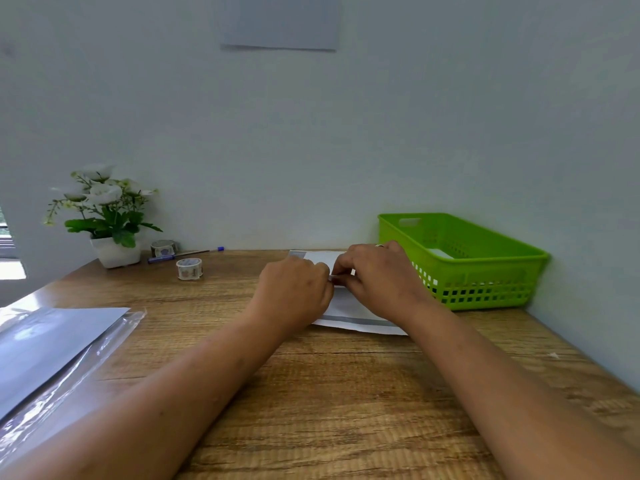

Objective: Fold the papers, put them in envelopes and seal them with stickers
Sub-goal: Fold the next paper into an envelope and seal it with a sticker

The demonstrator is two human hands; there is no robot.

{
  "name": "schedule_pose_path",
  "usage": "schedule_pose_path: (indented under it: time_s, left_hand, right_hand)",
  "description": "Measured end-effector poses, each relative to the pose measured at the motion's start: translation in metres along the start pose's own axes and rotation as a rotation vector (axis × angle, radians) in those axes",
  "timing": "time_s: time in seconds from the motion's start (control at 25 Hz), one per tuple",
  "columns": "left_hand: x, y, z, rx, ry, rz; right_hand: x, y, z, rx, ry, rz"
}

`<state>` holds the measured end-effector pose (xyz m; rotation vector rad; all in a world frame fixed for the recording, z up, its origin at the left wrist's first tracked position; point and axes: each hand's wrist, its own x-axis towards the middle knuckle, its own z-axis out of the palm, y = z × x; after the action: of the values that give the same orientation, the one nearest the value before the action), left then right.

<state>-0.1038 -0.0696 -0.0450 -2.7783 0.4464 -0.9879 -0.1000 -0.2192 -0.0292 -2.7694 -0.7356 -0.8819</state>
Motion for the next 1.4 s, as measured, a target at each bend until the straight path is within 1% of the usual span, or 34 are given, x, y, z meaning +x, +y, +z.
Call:
schedule_pose_path:
  time_s: [0.16, 0.28, 0.4, 0.52, 0.64, 0.76, 0.88, 0.96, 1.04, 1.12, 1.2, 1.28, 1.4]
  left_hand:
    - [0.001, -0.003, 0.003, -0.031, -0.036, -0.003]
    - [0.001, -0.021, 0.007, -0.114, 0.012, -0.018]
    - [-0.002, -0.029, 0.012, -0.158, 0.155, 0.153]
    - [-0.003, -0.019, 0.012, -0.149, 0.193, 0.238]
    - [-0.001, -0.018, 0.015, -0.175, 0.125, 0.192]
    - [-0.001, -0.021, 0.015, -0.210, 0.151, 0.122]
    - [0.001, -0.021, 0.016, -0.221, 0.141, 0.059]
    - [0.000, -0.025, 0.010, -0.225, 0.155, 0.084]
    - [0.001, -0.025, 0.008, -0.137, 0.238, 0.165]
    - [0.002, -0.017, 0.009, -0.078, 0.325, 0.197]
    - [0.003, -0.009, 0.008, -0.133, 0.325, 0.197]
    - [0.004, -0.008, 0.009, -0.239, 0.310, 0.194]
    - [0.005, -0.015, 0.010, -0.401, 0.326, 0.186]
  right_hand:
    - [0.001, 0.003, 0.002, 0.012, -0.025, 0.019]
    - [0.001, 0.013, 0.004, 0.060, -0.028, 0.055]
    - [0.001, 0.018, 0.005, 0.134, -0.003, 0.084]
    - [0.001, 0.017, 0.005, 0.140, 0.006, 0.056]
    - [0.002, 0.012, 0.003, 0.148, -0.003, 0.020]
    - [0.004, 0.018, 0.000, 0.245, -0.003, 0.048]
    - [0.005, 0.028, -0.006, 0.359, 0.023, 0.097]
    - [0.005, 0.030, -0.009, 0.361, 0.046, 0.097]
    - [0.005, 0.029, -0.011, 0.319, 0.081, 0.071]
    - [0.005, 0.026, -0.013, 0.297, 0.122, 0.033]
    - [0.004, 0.021, -0.014, 0.257, 0.146, -0.013]
    - [0.004, 0.017, -0.014, 0.223, 0.177, -0.046]
    - [0.005, 0.013, -0.015, 0.256, 0.245, -0.039]
